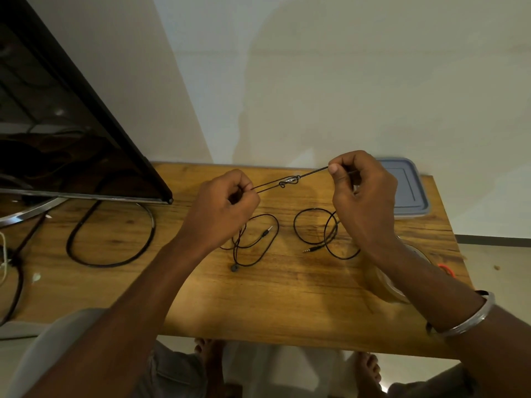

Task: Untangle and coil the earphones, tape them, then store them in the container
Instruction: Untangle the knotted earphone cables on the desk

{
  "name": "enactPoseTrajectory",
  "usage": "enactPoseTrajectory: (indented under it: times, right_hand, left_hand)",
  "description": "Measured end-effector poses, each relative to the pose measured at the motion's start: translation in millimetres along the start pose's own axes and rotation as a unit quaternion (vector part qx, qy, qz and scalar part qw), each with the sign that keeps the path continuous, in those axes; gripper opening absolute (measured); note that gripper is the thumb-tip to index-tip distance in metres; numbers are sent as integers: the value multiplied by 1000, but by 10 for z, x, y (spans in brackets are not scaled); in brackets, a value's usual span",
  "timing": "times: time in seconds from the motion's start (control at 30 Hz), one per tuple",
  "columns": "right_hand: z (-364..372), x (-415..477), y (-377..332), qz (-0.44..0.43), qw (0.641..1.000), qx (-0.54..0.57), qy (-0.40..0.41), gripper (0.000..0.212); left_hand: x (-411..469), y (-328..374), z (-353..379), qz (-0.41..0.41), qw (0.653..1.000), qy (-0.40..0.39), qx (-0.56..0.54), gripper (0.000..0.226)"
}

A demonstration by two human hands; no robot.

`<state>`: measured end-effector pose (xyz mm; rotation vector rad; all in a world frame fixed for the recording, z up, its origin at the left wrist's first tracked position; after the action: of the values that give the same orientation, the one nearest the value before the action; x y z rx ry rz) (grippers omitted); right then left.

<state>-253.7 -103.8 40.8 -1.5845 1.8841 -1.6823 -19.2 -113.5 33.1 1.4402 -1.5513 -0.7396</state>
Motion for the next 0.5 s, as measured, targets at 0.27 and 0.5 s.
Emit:
enactPoseTrajectory:
  times: [0.27, 0.5]
  right_hand:
    - [42, -3, -95, 18, 998, 40, -48, 8]
    - [103, -90, -211, 23, 995, 62, -74, 11]
  left_hand:
    - [6, -37, 30, -36, 997, -47, -47, 7]
    - [-90, 76, 162, -33, 988, -73, -131, 41]
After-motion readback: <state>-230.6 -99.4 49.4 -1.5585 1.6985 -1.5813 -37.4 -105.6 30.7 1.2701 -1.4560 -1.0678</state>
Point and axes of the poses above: each hand's wrist, its own x-axis towards the middle knuckle, its own z-axis out of the palm, y = z × x, the point moved 6 cm from there along x, towards the middle knuckle, and after that the axes turned 13 degrees about y, right-handed, at the moved point
